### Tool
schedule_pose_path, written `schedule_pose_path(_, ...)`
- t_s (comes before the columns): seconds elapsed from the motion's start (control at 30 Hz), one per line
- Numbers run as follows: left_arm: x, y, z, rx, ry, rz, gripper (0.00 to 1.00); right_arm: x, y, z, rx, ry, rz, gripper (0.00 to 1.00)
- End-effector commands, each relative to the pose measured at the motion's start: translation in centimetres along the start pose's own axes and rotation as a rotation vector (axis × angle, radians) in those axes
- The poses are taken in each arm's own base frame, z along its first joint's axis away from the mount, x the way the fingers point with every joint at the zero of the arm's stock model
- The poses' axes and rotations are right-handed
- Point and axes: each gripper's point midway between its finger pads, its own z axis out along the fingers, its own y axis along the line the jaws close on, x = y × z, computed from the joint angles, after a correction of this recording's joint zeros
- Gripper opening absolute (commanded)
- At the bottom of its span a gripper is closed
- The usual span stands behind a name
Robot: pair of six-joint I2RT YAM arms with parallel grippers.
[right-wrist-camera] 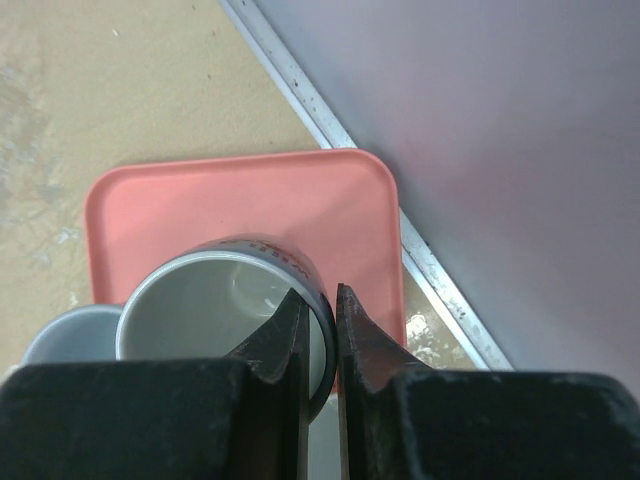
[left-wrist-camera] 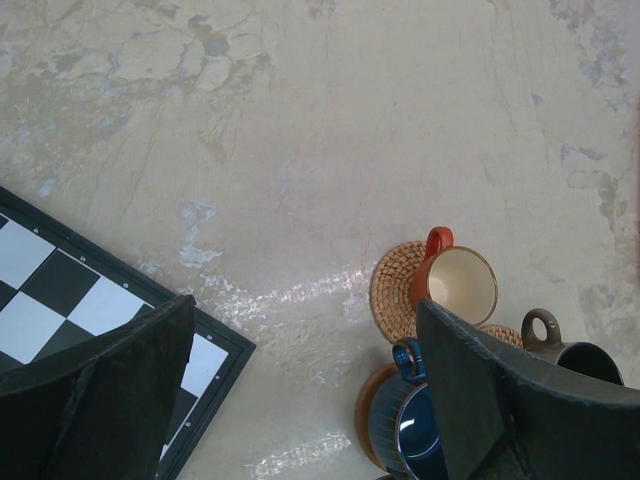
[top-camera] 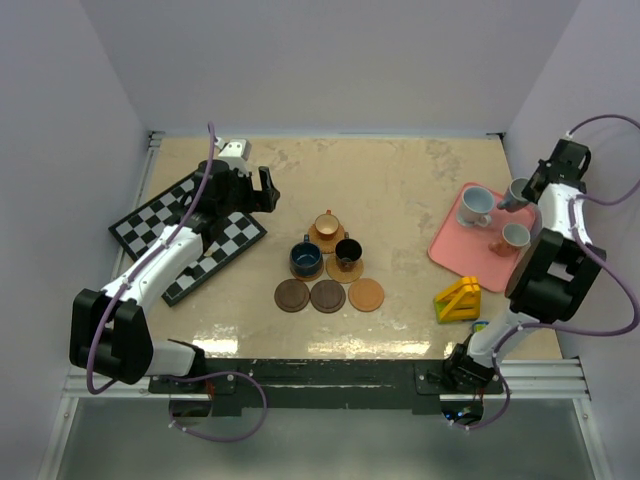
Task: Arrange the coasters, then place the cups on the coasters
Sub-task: Pick up the cup from the tray, then place the cup on the coaster.
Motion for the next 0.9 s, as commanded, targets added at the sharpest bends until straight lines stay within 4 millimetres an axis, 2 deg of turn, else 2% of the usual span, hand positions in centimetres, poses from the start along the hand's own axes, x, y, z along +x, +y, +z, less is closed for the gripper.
schedule_pose_path(0.0,-3.4,-1.3,-0.9,0.021,-0.098,0.032,0.96,-6.9,-0.3,-6.2,0.006,-0.228,0.053,0.00)
schedule_pose_path(0.13,-3.5,-1.5,-1.1,0.026,-0.103,0.042,0.96,-10.0,0.9,-10.2,-0.050,-0.333,0.084,0.00)
schedule_pose_path(0.2,-3.6,-1.8,-1.2,0.035,-0.113,0.058,0.95,-11.4,2.7,-12.3,-0.106,-0.377,0.087,0.00)
schedule_pose_path(0.27,-3.9,-2.0,-1.5,0.041,-0.127,0.093,0.95,-12.5,5.9,-14.9,-0.173,-0.416,0.061,0.00)
schedule_pose_path(0.33,-3.9,-2.1,-2.0,0.040,-0.137,0.124,0.95,-12.8,9.7,-17.2,-0.253,-0.437,0.038,0.00)
schedule_pose_path(0.37,-5.0,-2.5,-2.2,0.052,-0.184,0.146,0.95,-12.7,11.7,-18.5,-0.312,-0.444,0.034,0.00)
schedule_pose_path(0.43,-5.3,-3.0,-2.7,0.069,-0.211,0.182,0.95,-11.5,16.7,-21.3,-0.473,-0.444,0.012,0.00)
schedule_pose_path(0.47,-5.5,-3.5,-2.9,0.086,-0.222,0.209,0.94,-10.9,18.4,-22.4,-0.524,-0.444,0.010,0.00)
schedule_pose_path(0.6,-6.2,-6.3,-4.7,0.181,-0.296,0.323,0.95,-6.1,26.2,-26.5,-0.761,-0.379,-0.023,0.00)
schedule_pose_path(0.73,-6.3,-10.2,-7.9,0.321,-0.444,0.458,0.99,-0.7,32.4,-30.0,-0.926,-0.295,-0.052,0.00)
schedule_pose_path(0.8,-5.9,-11.4,-9.1,0.359,-0.492,0.497,1.00,1.6,34.7,-31.5,-0.990,-0.254,-0.058,0.00)
schedule_pose_path(0.87,-5.3,-12.1,-9.5,0.380,-0.500,0.523,1.00,3.3,36.5,-33.3,-1.049,-0.230,-0.059,0.00)
